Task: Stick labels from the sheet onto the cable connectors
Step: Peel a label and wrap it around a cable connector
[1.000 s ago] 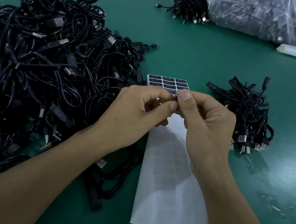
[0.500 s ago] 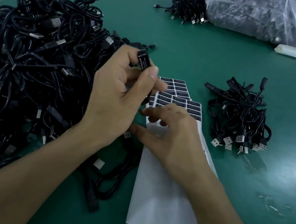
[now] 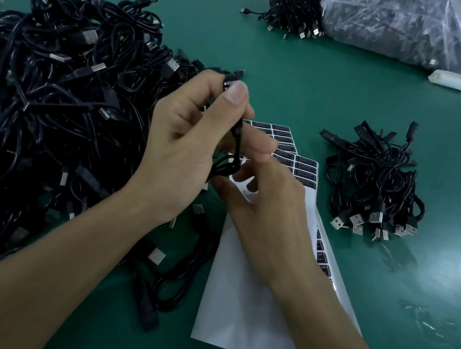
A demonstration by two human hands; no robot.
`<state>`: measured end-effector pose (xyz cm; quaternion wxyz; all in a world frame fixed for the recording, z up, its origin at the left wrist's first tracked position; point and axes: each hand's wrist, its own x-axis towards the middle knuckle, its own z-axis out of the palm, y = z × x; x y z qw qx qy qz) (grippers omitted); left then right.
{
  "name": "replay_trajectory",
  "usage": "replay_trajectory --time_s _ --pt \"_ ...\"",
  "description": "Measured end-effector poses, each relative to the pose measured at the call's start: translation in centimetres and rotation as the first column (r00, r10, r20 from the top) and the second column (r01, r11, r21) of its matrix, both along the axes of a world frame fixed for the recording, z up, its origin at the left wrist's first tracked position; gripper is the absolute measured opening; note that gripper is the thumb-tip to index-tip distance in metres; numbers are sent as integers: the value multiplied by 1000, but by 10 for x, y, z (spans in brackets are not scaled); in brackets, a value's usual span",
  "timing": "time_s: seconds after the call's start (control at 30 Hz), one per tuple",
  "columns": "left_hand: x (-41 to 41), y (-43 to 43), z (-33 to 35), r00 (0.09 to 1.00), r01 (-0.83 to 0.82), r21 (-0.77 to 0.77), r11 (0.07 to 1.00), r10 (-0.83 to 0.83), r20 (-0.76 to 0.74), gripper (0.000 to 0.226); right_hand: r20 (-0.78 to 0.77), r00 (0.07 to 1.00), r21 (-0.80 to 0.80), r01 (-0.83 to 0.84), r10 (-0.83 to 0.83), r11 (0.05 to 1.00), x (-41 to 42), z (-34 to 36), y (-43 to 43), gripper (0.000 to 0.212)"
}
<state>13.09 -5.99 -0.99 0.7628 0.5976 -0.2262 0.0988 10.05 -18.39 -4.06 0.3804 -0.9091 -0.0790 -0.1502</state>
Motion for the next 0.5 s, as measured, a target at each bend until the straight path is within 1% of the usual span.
replay_trajectory --time_s 0.07,0.17,0.3,0.33,0.37,0.43,0.5 --pt "1 1 1 999 23 -30 999 -24 -37 24 10 1000 -15 -25 25 1000 1 -2 -1 26" --pt "3 3 1 995 25 -106 994 -35 -97 25 47 998 39 -39 38 998 2 -1 -3 23" --pt "7 8 0 986 -50 -172 984 22 -163 30 67 985 125 -164 156 979 -3 -1 -3 29" --pt "7 9 1 983 -74 -181 981 41 -181 32 50 982 161 -187 181 969 -5 -1 -2 28" --pt "8 10 1 978 -91 -189 978 52 -200 33 25 980 226 -199 198 954 -5 -1 -1 23" --pt "7 11 2 969 -103 -214 972 50 -241 35 7 975 371 -210 223 905 -6 1 -1 7" --pt "8 11 4 961 -107 -225 968 43 -274 39 37 977 454 -205 211 867 -7 5 0 6"
